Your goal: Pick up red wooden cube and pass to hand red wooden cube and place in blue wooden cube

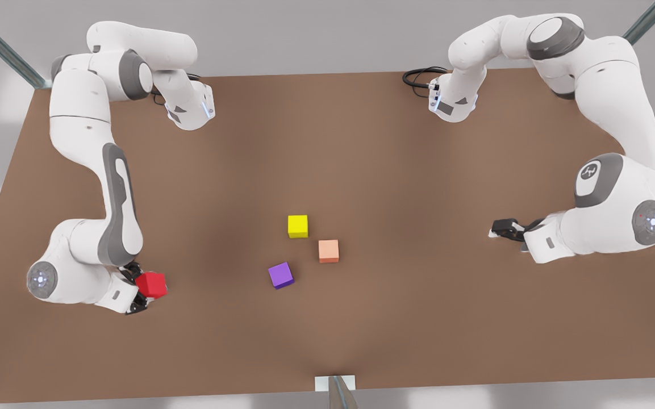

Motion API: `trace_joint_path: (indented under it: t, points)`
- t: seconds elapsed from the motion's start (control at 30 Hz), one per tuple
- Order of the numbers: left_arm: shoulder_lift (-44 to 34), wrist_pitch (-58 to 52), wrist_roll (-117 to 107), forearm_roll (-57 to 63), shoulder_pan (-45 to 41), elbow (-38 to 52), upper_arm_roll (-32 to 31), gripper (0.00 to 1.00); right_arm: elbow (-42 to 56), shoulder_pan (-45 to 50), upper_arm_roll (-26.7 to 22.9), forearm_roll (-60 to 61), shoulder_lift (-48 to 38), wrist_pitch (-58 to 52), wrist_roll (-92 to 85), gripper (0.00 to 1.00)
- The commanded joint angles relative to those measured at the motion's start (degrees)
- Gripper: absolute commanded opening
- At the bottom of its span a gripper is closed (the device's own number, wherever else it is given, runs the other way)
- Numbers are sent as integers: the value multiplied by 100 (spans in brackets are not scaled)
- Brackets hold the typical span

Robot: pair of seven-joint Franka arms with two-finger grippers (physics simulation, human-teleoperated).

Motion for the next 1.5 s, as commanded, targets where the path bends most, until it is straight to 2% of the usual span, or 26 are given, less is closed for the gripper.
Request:
trace_joint_path:
  t: [0.0,0.03,0.1,0.17,0.23,0.4,0.73,0.8,0.83,1.47]
  points:
    - [-1624,-127,-495,-1533,-1952,-1058,3373,100,-79,79,-39,-1323,-3,1162,1873,65]
    - [-2416,464,-336,-2459,-3281,-2043,5232,100,-149,70,-48,-1358,-3,1268,1987,65]
    - [-2567,114,-565,-2548,-3512,-2010,5261,100,-315,70,-39,-1420,23,1382,2286,65]
    - [-2401,210,-494,-2601,-3433,-1922,5200,100,-772,53,-30,-1420,-126,1426,2602,65]
    - [-2278,272,-503,-2758,-3424,-1914,5200,100,-1405,9,-30,-1359,-301,1988,2656,66]
    - [-2277,157,-485,-3119,-3389,-1773,5200,100,-2179,-123,-30,-1341,-539,2551,2664,66]
    - [-2251,131,-468,-3322,-3143,-1808,5200,100,-2417,-141,-22,-1218,-557,2745,2664,66]
    - [-2260,34,-476,-3322,-3151,-1808,5200,100,-2425,-141,-22,-1192,-530,2754,2664,72]
    - [-2251,34,-476,-3322,-3143,-1808,5200,100,-2425,-141,-22,-1148,-530,2754,2699,100]
    - [-2233,8,-476,-3410,-3055,-1817,5200,100,-2760,-220,-4,-532,-812,2156,2401,100]
